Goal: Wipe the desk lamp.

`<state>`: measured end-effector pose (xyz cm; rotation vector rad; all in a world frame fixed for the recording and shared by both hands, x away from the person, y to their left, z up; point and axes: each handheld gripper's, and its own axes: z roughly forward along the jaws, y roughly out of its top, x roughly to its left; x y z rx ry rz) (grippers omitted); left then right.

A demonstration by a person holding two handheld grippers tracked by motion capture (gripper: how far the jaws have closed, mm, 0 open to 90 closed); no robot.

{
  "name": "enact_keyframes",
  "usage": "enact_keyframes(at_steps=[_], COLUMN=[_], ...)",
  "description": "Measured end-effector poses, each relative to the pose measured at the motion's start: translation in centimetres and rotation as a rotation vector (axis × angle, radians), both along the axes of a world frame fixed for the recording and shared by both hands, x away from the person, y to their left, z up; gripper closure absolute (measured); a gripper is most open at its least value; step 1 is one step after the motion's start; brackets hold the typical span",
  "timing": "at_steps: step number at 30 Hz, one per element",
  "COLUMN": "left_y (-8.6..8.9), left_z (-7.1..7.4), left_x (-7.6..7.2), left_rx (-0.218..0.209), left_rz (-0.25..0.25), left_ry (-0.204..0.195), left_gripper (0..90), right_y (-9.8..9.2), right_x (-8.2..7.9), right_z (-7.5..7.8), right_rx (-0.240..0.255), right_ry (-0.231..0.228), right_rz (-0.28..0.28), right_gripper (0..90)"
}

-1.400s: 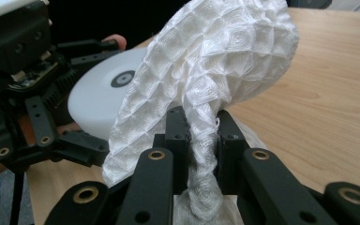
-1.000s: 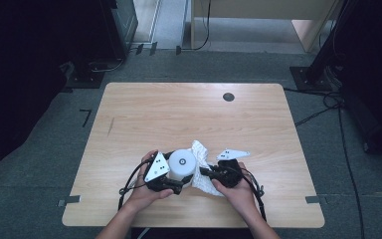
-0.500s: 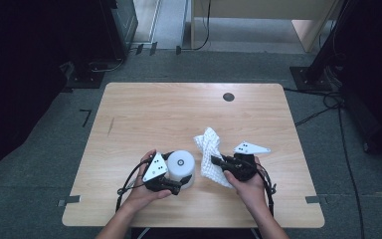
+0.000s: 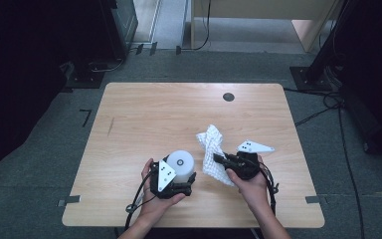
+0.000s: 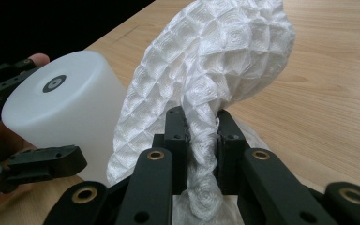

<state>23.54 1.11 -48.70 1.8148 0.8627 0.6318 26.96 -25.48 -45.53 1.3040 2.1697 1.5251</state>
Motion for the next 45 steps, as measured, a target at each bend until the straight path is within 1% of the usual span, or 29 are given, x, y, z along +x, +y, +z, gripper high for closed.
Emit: enact_keyframes(at_steps=[1, 2, 4, 7, 9, 10, 12, 13, 15, 17, 18, 19, 21, 23, 24, 25, 26, 27, 28, 30, 32, 33, 35, 36, 38, 39, 42, 43, 45], left_y=[0.0, 0.1, 0.4, 1.1, 1.7, 2.1, 3.0, 3.6, 4.2, 4.4, 4.3, 4.3, 3.9, 3.6, 3.5, 3.5, 3.6, 3.7, 3.7, 3.9, 4.0, 4.1, 4.2, 4.2, 4.1, 4.0, 3.6, 3.4, 3.2], left_z=[0.0, 0.0, 0.0, 0.1, 0.3, 0.6, 1.1, 1.5, 1.8, 1.9, 1.9, 1.9, 2.0, 2.1, 2.1, 2.1, 2.0, 2.1, 2.2, 2.5, 2.7, 2.7, 2.7, 2.6, 2.5, 2.4, 2.1, 2.0, 2.0], left_x=[0.0, 0.1, 0.3, 0.9, 1.3, 1.5, 2.0, 2.3, 2.7, 2.7, 2.6, 2.6, 2.4, 2.2, 2.2, 2.2, 2.2, 2.2, 2.2, 2.3, 2.3, 2.3, 2.3, 2.3, 2.3, 2.3, 2.2, 2.2, 2.1], left_rx=[0.000, -0.004, -0.004, -0.001, -0.003, -0.013, -0.043, -0.064, -0.086, -0.078, -0.072, -0.067, -0.070, -0.067, -0.065, -0.064, -0.064, -0.072, -0.085, -0.100, -0.104, -0.105, -0.099, -0.097, -0.085, -0.074, -0.057, -0.057, -0.055], left_rz=[0.013, 0.004, -0.009, -0.069, -0.105, -0.125, -0.183, -0.221, -0.271, -0.305, -0.319, -0.329, -0.356, -0.376, -0.379, -0.377, -0.377, -0.377, -0.377, -0.373, -0.371, -0.368, -0.366, -0.363, -0.354, -0.353, -0.363, -0.364, -0.368], left_ry=[-0.001, 0.004, 0.003, 0.008, -0.004, -0.011, -0.029, -0.024, -0.018, -0.019, -0.018, -0.020, -0.023, -0.026, -0.026, -0.025, -0.026, -0.024, -0.022, -0.027, -0.036, -0.037, -0.035, -0.038, -0.038, -0.039, -0.034, -0.033, -0.033], left_gripper=[5.7, 7.5, 8.0, 8.5, 8.5, 8.5, 8.6, 8.6, 8.6, 8.6, 8.6, 8.6, 8.6, 8.6, 8.6, 8.7, 8.7, 8.7, 8.7, 8.7, 8.7, 8.7, 8.7, 8.7, 8.7, 8.7, 8.7, 8.7, 8.7], right_y=[0.0, 0.0, 0.0, 0.0, 0.0, 0.1, 0.4, 0.6, 1.1, 1.9, 2.3, 2.7, 3.5, 4.2, 4.4, 4.4, 4.4, 4.3, 4.4, 4.8, 5.1, 5.2, 5.4, 5.4, 5.3, 5.2, 4.5, 4.3, 4.0], right_x=[0.0, 0.0, 0.0, -0.1, -0.2, -0.3, -0.6, -0.9, -1.5, -2.3, -2.7, -2.9, -3.3, -3.4, -3.4, -3.3, -3.2, -3.0, -2.9, -2.4, -1.9, -1.7, -1.5, -1.5, -1.6, -1.7, -2.3, -2.4, -2.7], right_z=[0.0, 0.0, 0.0, 0.1, 0.2, 0.4, 1.0, 1.3, 2.3, 3.3, 3.7, 3.9, 3.9, 3.5, 3.2, 2.9, 2.5, 2.2, 1.8, 0.7, -0.7, -1.3, -2.0, -2.0, -1.4, -0.9, 1.1, 1.7, 2.7], right_rx=[0.001, 0.000, 0.001, 0.005, 0.011, 0.018, 0.038, 0.050, 0.082, 0.107, 0.110, 0.104, 0.088, 0.049, 0.032, 0.026, 0.031, 0.022, -0.004, -0.057, -0.092, -0.105, -0.122, -0.123, -0.115, -0.101, -0.034, -0.019, 0.001], right_ry=[0.001, 0.000, 0.002, 0.002, -0.006, -0.009, -0.032, -0.050, -0.089, -0.141, -0.154, -0.167, -0.167, -0.161, -0.157, -0.155, -0.145, -0.131, -0.123, -0.079, -0.015, 0.009, 0.040, 0.042, 0.023, 0.005, -0.063, -0.090, -0.114], right_rz=[0.000, 0.000, 0.000, 0.001, 0.011, 0.016, 0.045, 0.067, 0.106, 0.150, 0.165, 0.175, 0.187, 0.183, 0.177, 0.173, 0.168, 0.163, 0.158, 0.153, 0.143, 0.141, 0.144, 0.142, 0.140, 0.139, 0.148, 0.149, 0.147], right_gripper=[78.7, 78.7, 78.7, 78.7, 78.7, 78.7, 78.7, 78.7, 78.7, 78.7, 78.7, 78.7, 78.8, 78.8, 78.8, 78.8, 78.8, 78.8, 78.9, 78.9, 78.9, 78.9, 78.9, 78.9, 78.9, 78.8, 78.7, 78.7, 78.7])
